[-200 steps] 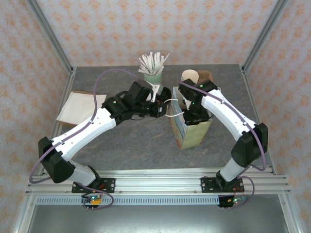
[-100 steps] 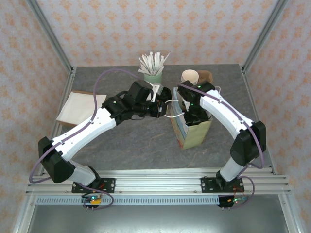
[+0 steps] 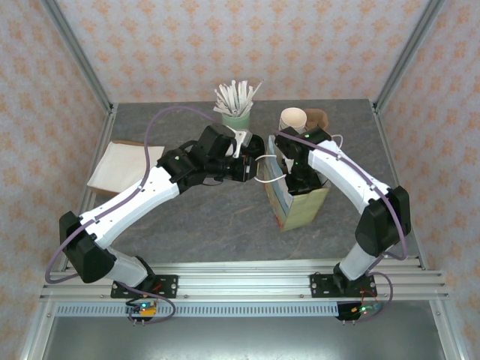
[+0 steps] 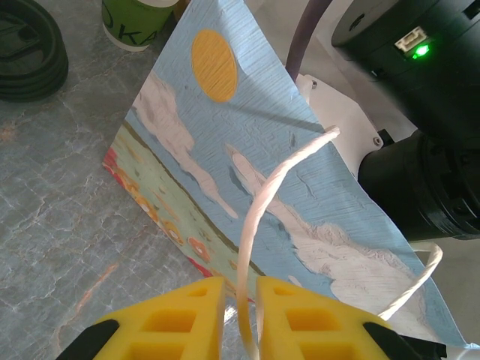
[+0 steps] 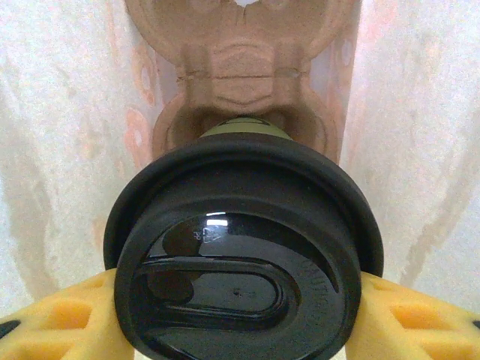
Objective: Pack the takeout coffee
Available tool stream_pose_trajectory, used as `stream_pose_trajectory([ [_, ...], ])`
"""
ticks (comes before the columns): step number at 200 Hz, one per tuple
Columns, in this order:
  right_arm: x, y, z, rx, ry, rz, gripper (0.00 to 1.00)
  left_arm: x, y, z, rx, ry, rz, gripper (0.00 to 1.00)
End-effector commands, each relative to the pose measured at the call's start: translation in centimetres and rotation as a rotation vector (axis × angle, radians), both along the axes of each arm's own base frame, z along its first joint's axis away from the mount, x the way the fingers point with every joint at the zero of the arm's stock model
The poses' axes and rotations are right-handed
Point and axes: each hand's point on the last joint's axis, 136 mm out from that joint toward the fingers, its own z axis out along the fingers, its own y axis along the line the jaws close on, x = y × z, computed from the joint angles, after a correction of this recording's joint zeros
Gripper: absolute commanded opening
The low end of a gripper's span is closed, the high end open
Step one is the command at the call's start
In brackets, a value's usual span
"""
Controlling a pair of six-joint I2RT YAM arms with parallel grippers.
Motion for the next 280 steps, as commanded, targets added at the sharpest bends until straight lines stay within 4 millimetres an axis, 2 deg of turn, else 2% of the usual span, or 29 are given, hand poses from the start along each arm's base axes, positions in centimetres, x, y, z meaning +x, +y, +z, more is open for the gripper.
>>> stream_pose_trajectory([
  [1,0.0,-1.1,-1.1,-0.054,0.01,0.004,0.47,-0.7,0.2,1.4,-0.009,-0.033,-0.008,0.19],
  [40,0.1,-1.2,-1.5,-0.065,0.017,0.007,0.47,-0.7,0.2,1.5,-0.008,-0.034,-0.009,0.19],
  [144,0.7,-1.1,0.3,-0.059,-0.021,0.016,0.47,-0.7,0.2,1.4,-0.007,-0.032,-0.009,0.19],
  [280,0.8,-1.2,-0.3,-0.067,-0.014,0.02,0.47,-0.7,0.3,1.3,-0.006,-0.032,-0.007,0.19],
])
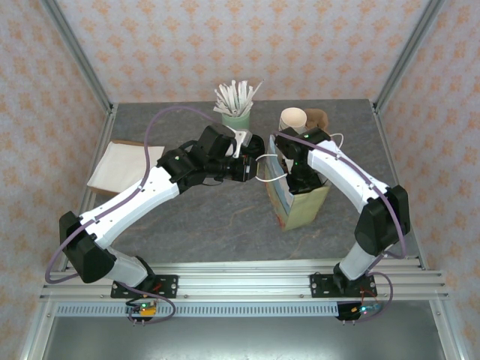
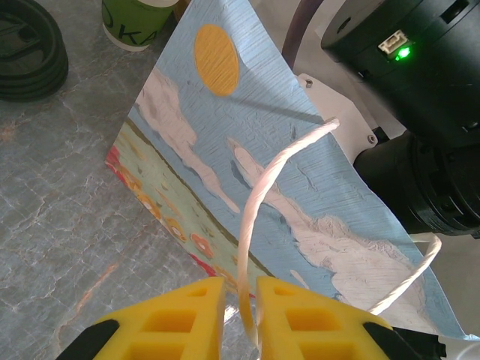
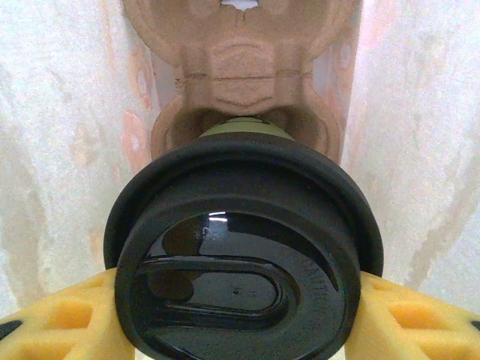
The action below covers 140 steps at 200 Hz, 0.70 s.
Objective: Pack the takeout coffee
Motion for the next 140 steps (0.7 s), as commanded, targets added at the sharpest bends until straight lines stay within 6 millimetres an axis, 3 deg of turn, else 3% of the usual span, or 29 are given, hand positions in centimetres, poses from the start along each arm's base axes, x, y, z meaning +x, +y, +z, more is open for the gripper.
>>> stream_pose_trajectory([
  [1,0.53,-0.89,-0.02,-0.049,-0.008,0.011,0.47,-0.74,0.26,1.34,-0.006,-0.032,-0.008,0.19],
  [140,1.48,-0.65,0.01,-0.052,-0.033,0.022,0.47,-0.8,0.3,1.2,0.001,-0.029,-0.011,0.19],
])
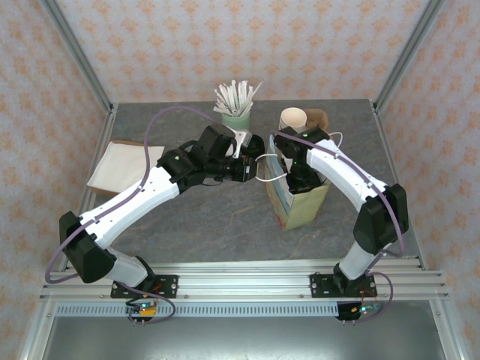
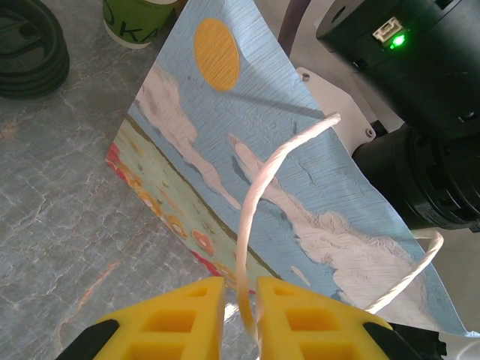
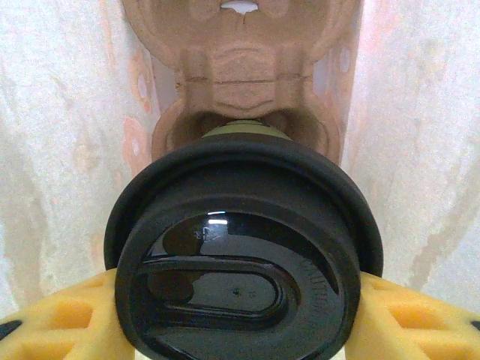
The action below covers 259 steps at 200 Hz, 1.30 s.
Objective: Pack the takeout coffee
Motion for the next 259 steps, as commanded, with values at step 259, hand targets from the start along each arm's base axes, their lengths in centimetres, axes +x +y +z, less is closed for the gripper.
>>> stream_pose_trajectory([
  [259,1.4,-1.4,-3.1,-0.053,0.004,0.012,0.47,-0.8,0.3,1.5,-0.003,-0.036,-0.011,0.19],
])
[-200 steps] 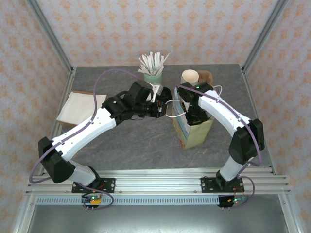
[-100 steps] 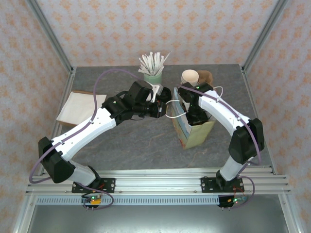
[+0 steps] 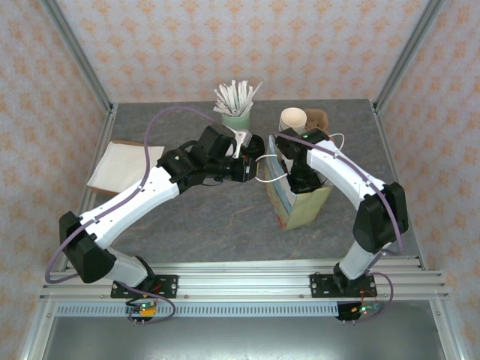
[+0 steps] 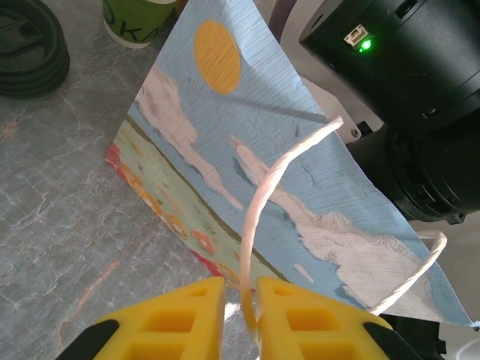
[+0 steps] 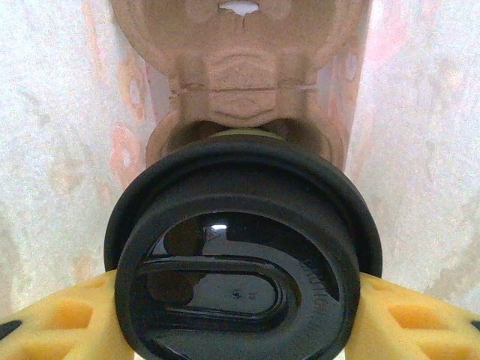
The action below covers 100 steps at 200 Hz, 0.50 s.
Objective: Pack the takeout coffee
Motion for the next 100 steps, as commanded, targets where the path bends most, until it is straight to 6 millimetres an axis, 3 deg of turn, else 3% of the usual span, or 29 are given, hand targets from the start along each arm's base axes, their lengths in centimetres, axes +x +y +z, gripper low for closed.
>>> stream_pose_trajectory([
  [1,1.1,-1.2,-1.9,-0.062,-0.007,0.006,0.47,-0.8,0.3,1.5,-0.002,-0.035,-0.011,0.19],
  [65,1.4,-1.0,-3.6,-0.054,0.012,-0.001,0.47,-0.9,0.3,1.5,-0.005,-0.034,-0.01,0.19],
  [100,1.6,-1.0,-3.5,-0.05,0.008,-0.002,0.47,-1.0,0.4,1.4,-0.003,-0.032,-0.011,0.19],
])
